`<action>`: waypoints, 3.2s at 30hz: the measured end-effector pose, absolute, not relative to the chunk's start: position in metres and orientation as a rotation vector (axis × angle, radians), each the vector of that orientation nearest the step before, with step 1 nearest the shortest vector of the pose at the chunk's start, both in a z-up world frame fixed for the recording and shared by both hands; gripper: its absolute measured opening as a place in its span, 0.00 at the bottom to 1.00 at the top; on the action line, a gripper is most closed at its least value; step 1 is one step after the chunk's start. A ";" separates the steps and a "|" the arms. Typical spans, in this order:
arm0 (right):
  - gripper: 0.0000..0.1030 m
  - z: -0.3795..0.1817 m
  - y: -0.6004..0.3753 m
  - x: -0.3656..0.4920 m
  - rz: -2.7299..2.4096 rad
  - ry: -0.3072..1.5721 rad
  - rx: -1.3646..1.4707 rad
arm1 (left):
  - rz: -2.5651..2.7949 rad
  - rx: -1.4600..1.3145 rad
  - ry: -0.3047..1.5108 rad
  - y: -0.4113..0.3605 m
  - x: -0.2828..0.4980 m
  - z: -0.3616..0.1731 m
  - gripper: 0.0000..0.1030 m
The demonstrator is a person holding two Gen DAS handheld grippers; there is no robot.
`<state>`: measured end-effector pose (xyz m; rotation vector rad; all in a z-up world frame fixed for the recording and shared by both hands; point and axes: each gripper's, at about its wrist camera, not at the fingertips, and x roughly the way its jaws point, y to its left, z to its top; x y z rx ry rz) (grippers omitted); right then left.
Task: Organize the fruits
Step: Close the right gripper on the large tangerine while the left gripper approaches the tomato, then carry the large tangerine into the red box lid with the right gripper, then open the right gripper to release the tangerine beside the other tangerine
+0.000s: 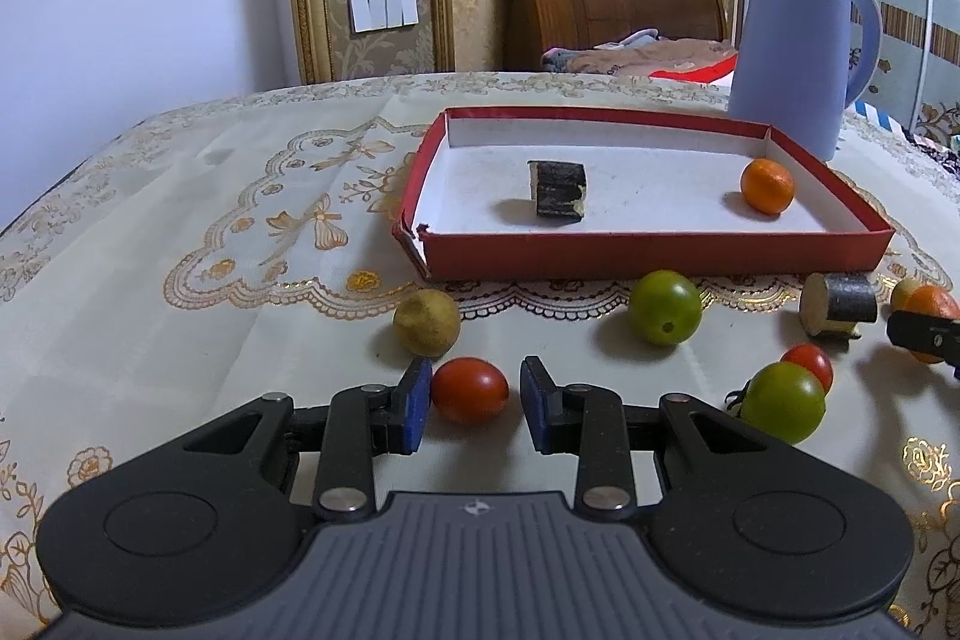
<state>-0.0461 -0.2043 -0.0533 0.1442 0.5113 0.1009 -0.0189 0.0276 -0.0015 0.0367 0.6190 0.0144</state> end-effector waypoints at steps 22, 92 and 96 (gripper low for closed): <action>0.40 -0.034 -0.193 -0.037 0.091 0.450 0.079 | -0.029 0.031 0.610 0.005 0.016 0.019 0.31; 0.39 -0.036 -0.145 0.123 0.046 0.637 -0.021 | 0.126 0.147 0.595 -0.037 0.136 -0.006 0.39; 0.40 -0.037 -0.143 0.122 0.040 0.631 -0.040 | 0.109 0.087 0.607 -0.027 0.136 -0.004 0.57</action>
